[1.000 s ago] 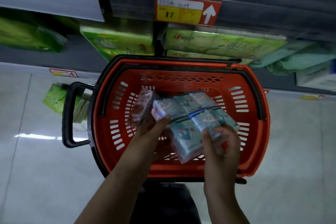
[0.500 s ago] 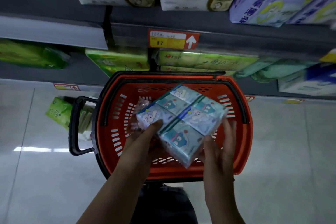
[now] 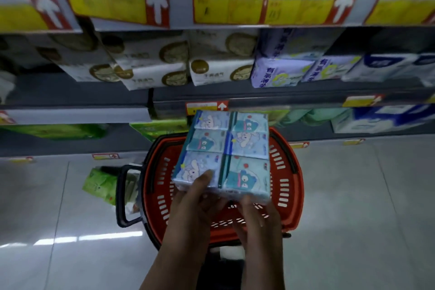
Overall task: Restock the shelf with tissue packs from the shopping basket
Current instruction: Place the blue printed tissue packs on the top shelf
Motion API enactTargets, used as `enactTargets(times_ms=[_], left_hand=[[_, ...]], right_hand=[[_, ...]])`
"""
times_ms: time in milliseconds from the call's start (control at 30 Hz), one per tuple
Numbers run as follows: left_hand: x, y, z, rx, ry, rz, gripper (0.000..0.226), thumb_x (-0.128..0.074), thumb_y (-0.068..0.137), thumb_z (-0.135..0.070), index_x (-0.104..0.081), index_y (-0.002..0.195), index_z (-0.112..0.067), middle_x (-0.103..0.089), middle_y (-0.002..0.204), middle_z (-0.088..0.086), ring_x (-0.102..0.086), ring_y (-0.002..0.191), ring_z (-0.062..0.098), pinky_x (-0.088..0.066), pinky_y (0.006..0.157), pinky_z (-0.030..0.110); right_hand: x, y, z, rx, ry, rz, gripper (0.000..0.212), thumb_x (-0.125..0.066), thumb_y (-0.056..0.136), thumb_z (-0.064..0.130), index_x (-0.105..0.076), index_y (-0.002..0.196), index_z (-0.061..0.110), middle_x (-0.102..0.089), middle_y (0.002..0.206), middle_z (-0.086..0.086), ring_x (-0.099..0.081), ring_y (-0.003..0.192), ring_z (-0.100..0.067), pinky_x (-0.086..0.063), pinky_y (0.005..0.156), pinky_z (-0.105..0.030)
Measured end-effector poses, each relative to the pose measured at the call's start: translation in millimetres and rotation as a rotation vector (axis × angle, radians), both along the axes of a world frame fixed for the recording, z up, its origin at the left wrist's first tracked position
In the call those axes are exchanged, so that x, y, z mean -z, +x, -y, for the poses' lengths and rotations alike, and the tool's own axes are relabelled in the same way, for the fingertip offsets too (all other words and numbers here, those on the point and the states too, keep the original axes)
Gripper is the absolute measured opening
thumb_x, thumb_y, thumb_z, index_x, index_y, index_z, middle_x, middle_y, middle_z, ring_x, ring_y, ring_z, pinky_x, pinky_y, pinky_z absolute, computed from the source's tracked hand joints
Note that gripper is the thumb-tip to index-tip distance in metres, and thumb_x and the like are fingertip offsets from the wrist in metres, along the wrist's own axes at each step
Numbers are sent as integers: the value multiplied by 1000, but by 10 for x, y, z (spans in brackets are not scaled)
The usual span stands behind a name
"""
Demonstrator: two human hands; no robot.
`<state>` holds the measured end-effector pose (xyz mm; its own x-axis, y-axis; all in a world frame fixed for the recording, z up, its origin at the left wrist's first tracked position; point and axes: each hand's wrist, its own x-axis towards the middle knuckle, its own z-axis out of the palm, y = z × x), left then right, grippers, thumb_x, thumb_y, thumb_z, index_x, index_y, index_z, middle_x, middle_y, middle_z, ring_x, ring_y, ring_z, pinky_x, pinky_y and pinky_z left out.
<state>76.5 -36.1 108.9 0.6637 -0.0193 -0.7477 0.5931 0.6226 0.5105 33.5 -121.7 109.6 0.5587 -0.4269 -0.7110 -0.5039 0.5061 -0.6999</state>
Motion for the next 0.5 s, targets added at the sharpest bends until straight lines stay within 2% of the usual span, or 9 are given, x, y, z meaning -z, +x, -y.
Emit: enactTargets(times_ms=[33,100,167,233,300,400,500], left_hand=[[-91,-48,44,11,-17,7,55,-68,70,-23,-58,123,-15,-73,106,13,-72,94,26,-58,77,36],[-261,-126,142,44,-56,19,54,-69,71,-19,-58,124,-15,-73,106,16,-72,93,28,-60,75,36],[-393,-192,238,74,-103,17,59,-73,74,-18,-53,130,-15,-70,113,18,-68,103,31,-57,86,41],[-520,-248,291,102,-87,7,61,-71,77,-23,-50,134,-16,-68,119,15,-66,109,30,-53,93,41],[-626,-262,279,125,-79,-16,60,-66,78,-27,-49,135,-16,-68,119,13,-67,108,27,-56,87,36],[-781,-229,183,190,-42,-50,58,-73,76,-34,-53,129,-17,-70,116,11,-69,104,24,-59,75,34],[-980,-129,54,236,-2,-49,48,-67,74,-43,-61,114,-17,-74,106,7,-68,102,25,-54,82,39]], right_hand=[[-107,10,-4,48,14,9,85,-90,47,37,-54,124,26,-74,96,10,-69,92,-6,-53,87,-37],[-318,60,41,102,42,32,77,-89,51,36,-58,120,23,-73,103,6,-70,94,-9,-54,79,-32],[-471,109,132,157,51,19,69,-86,57,36,-60,119,19,-73,106,0,-70,98,-15,-54,74,-29],[-587,109,215,207,69,8,49,-79,71,29,-61,115,16,-73,103,-3,-71,93,-17,-55,66,-26],[-728,112,263,230,110,21,41,-74,77,22,-61,115,14,-74,101,-5,-72,89,-18,-56,60,-21],[-942,120,347,238,150,72,40,-71,80,18,-61,118,12,-73,103,-8,-73,85,-17,-54,57,-17],[-1163,137,505,222,119,117,28,-69,82,16,-62,109,13,-73,104,-9,-72,86,-16,-54,58,-18]])
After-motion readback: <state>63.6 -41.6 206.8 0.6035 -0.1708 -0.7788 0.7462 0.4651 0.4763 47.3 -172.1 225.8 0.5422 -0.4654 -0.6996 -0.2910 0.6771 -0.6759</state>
